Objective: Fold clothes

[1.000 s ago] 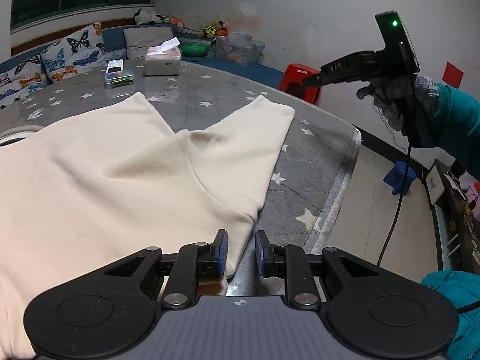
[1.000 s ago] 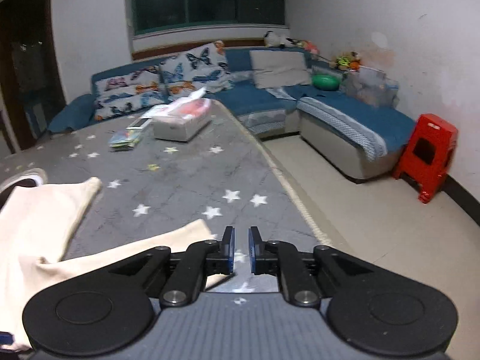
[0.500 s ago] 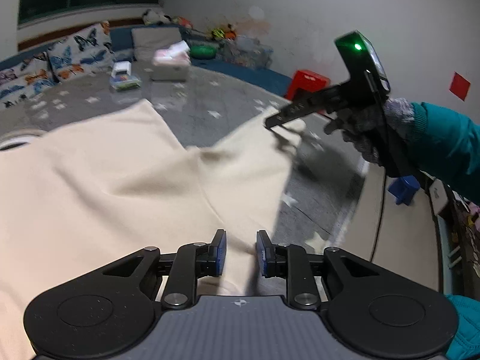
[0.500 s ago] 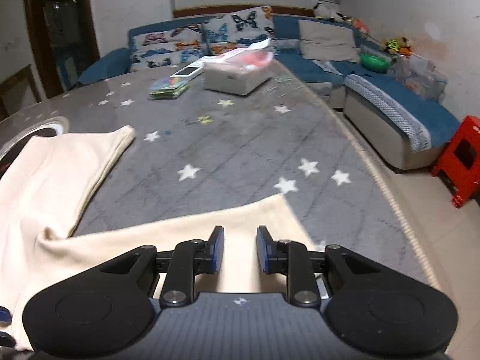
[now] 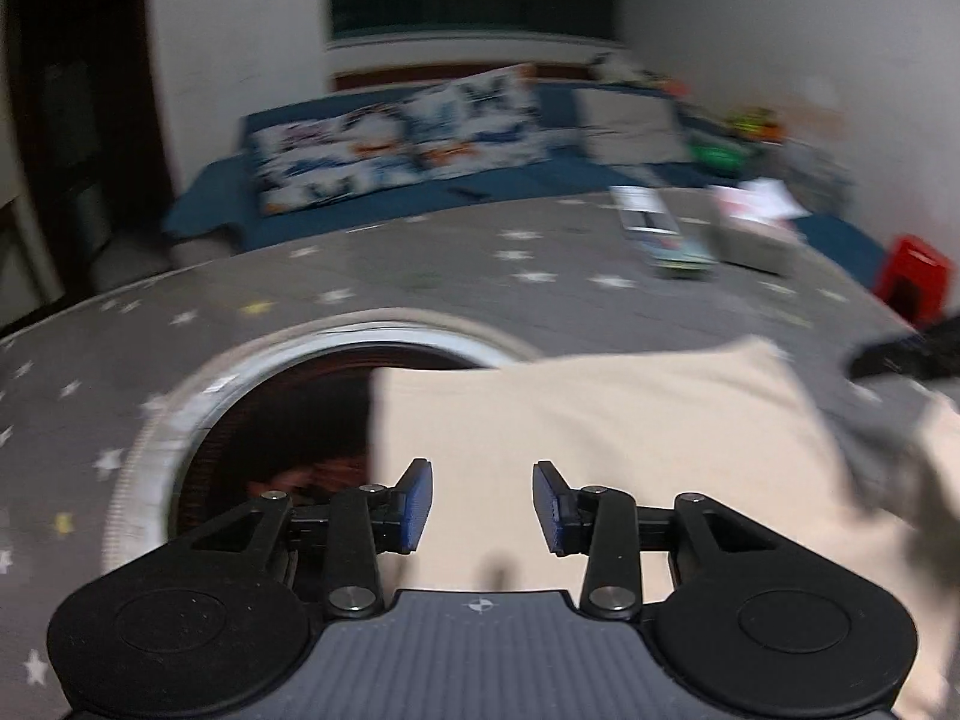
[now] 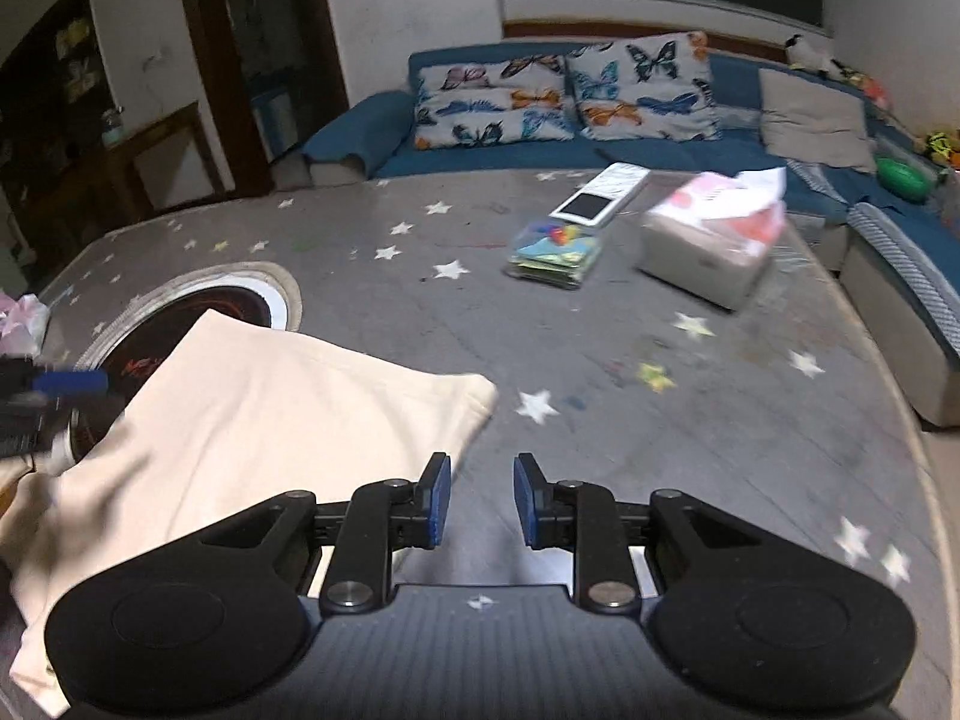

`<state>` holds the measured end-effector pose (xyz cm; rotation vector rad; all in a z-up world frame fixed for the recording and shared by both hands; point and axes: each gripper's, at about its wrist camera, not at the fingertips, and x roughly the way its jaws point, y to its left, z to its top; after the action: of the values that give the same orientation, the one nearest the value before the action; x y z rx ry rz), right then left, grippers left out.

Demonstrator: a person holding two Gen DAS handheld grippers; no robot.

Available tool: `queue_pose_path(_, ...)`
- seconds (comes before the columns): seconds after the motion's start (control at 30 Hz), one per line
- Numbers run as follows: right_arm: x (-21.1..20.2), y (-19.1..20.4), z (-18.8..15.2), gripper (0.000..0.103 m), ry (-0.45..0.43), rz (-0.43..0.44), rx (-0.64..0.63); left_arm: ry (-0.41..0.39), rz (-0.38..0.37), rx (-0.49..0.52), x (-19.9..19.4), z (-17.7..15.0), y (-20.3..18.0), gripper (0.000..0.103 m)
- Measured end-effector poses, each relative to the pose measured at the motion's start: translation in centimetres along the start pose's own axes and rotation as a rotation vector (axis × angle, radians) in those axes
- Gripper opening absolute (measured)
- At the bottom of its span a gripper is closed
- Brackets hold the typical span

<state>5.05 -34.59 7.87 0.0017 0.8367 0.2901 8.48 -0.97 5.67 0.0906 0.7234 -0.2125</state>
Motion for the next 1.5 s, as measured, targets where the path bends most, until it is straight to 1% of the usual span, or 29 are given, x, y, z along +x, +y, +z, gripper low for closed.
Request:
queue_pose_path(0.07, 1.4, 0.3, 0.6, 0.023, 0.022, 0.0, -0.002, 0.02, 0.029, -0.033, 1.5, 0.6, 1.9, 0.04)
queue_pose_path(0.17, 3.2, 0.4, 1.1, 0.023, 0.049, -0.005, 0.012, 0.046, 0.041, -0.051, 3.8, 1.2, 3.5, 0.041)
queue_pose_path(0.33, 5.4, -0.1, 1.4, 0.023, 0.09, 0.0, 0.044, 0.083, 0.055, -0.033, 7.3, 1.8, 3.9, 0.042)
queue_pose_path(0.43, 6.3, 0.2, 1.8, 0.02, 0.096, 0.0, 0.039, 0.093, 0.056, -0.04, 8.6, 2.2, 4.1, 0.04)
queue_pose_path(0.47, 6.5, 0.4, 2.0, 0.015, 0.098, -0.002, 0.033, 0.093, 0.048, -0.045, 8.9, 2.4, 4.3, 0.036)
queue_pose_path(0.5, 6.7, 0.5, 2.2, 0.009, 0.099, -0.006, 0.028, 0.09, 0.039, -0.045, 9.1, 2.5, 4.4, 0.028)
queue_pose_path(0.53, 6.9, 0.7, 2.5, 0.007, 0.099, -0.015, 0.012, 0.087, 0.032, -0.039, 9.3, 2.7, 4.4, 0.023)
queue_pose_path(0.57, 7.0, 1.0, 2.7, 0.005, 0.095, -0.025, -0.007, 0.084, 0.026, -0.032, 9.4, 2.9, 4.4, 0.011)
queue_pose_path(0.6, 7.1, 1.3, 3.1, 0.004, 0.082, -0.035, -0.026, 0.078, 0.026, -0.02, 9.5, 3.0, 4.3, 0.006)
queue_pose_path(0.7, 7.1, 2.4, 4.5, 0.004, 0.024, -0.067, -0.083, 0.035, 0.067, 0.018, 9.2, 3.4, 3.8, 0.003)
queue_pose_path(0.8, 7.7, 3.4, 5.7, 0.004, -0.015, -0.084, -0.125, 0.018, 0.1, -0.015, 9.6, 3.7, 4.6, 0.003)
queue_pose_path(0.83, 8.3, 3.6, 5.9, 0.004, -0.011, -0.093, -0.138, 0.025, 0.106, -0.028, 9.9, 3.8, 4.9, 0.003)
queue_pose_path(0.93, 10.3, 4.2, 6.0, 0.004, 0.03, -0.119, -0.176, 0.037, 0.1, -0.054, 10.6, 3.7, 5.7, 0.005)
queue_pose_path(1.0, 10.9, 4.2, 5.8, 0.008, 0.038, -0.129, -0.185, 0.044, 0.092, -0.065, 10.5, 3.9, 5.9, 0.011)
queue_pose_path(1.13, 9.4, 4.0, 5.8, 0.01, 0.017, -0.112, -0.171, 0.036, 0.098, -0.077, 9.0, 3.9, 6.9, 0.014)
queue_pose_path(1.23, 7.2, 4.7, 5.3, 0.015, -0.001, -0.059, -0.186, 0.015, 0.088, -0.106, 6.4, 3.4, 8.0, 0.019)
queue_pose_path(1.3, 5.7, 5.5, 4.6, 0.026, -0.007, -0.015, -0.206, -0.006, 0.092, -0.119, 4.4, 2.9, 8.6, 0.036)
queue_pose_path(1.33, 5.0, 6.1, 4.0, 0.028, -0.007, 0.006, -0.223, -0.022, 0.098, -0.126, 3.1, 2.4, 9.0, 0.039)
queue_pose_path(1.37, 4.3, 6.7, 3.4, 0.03, -0.003, 0.028, -0.244, -0.034, 0.102, -0.132, 2.0, 1.9, 9.2, 0.041)
queue_pose_path(1.43, 3.2, 8.0, 2.0, 0.035, 0.008, 0.066, -0.283, -0.053, 0.108, -0.15, -0.4, 0.7, 9.9, 0.043)
queue_pose_path(1.47, 2.7, 8.7, 1.2, 0.039, 0.013, 0.084, -0.302, -0.06, 0.116, -0.165, -1.6, 0.1, 10.3, 0.044)
queue_pose_path(1.5, 2.3, 9.2, 0.5, 0.041, 0.017, 0.1, -0.316, -0.069, 0.124, -0.179, -2.9, -0.7, 10.6, 0.047)
